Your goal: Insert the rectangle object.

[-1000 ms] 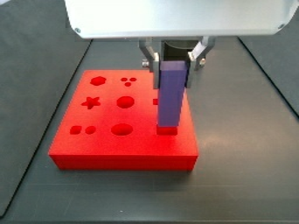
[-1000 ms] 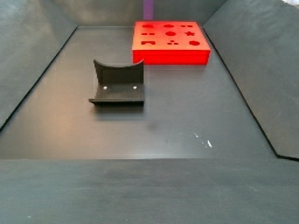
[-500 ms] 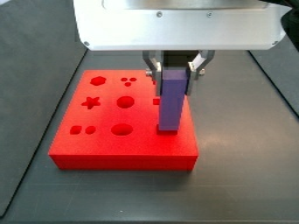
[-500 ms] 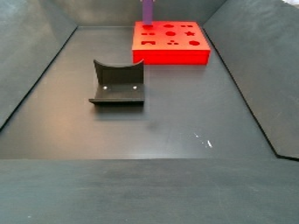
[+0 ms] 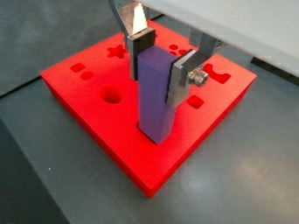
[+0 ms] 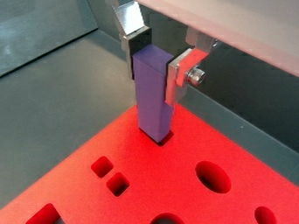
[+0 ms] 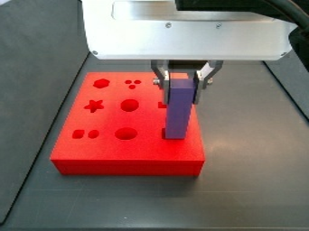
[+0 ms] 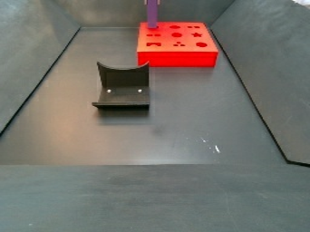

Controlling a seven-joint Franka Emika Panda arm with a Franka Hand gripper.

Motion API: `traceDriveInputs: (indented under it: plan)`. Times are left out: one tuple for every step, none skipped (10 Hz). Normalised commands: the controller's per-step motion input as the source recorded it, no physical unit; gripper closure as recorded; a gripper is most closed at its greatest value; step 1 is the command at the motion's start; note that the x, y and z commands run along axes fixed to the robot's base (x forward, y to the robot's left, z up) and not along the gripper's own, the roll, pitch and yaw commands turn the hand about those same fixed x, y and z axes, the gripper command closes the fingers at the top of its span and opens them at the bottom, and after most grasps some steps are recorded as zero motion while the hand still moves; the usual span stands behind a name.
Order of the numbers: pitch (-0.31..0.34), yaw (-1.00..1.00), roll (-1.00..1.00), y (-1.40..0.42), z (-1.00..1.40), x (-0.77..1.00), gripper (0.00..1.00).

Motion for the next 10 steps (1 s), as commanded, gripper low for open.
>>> traceDriveInputs:
  plan:
    - [0.031,0.0,0.14,0.0,-0.2,0.01,1.0]
    - [0.02,-0.03,0.09,0.0,-0.17,-0.02,1.0]
    - [0.0,-0.01,0.03,0.0,-0.06,-0.05,1.0]
    - [0.0,0.0,0.02,-0.09,-0.02,0.0,1.0]
    - [0.0,0.0,0.02,-0.11,-0.01,0.0,1.0]
    - [0.0,0.0,0.01,-0.09,-0.01,0.0,1.0]
    - [0.0,0.0,0.01,-0.09,-0.03,0.0,1.0]
    - [0.0,0.0,0.0,0.0,-0.06,-0.01,1.0]
    - [0.0,-0.01,0.0,0.0,-0.07,-0.04,1.0]
    - [0.0,0.0,0.0,0.0,-0.06,0.0,1.0]
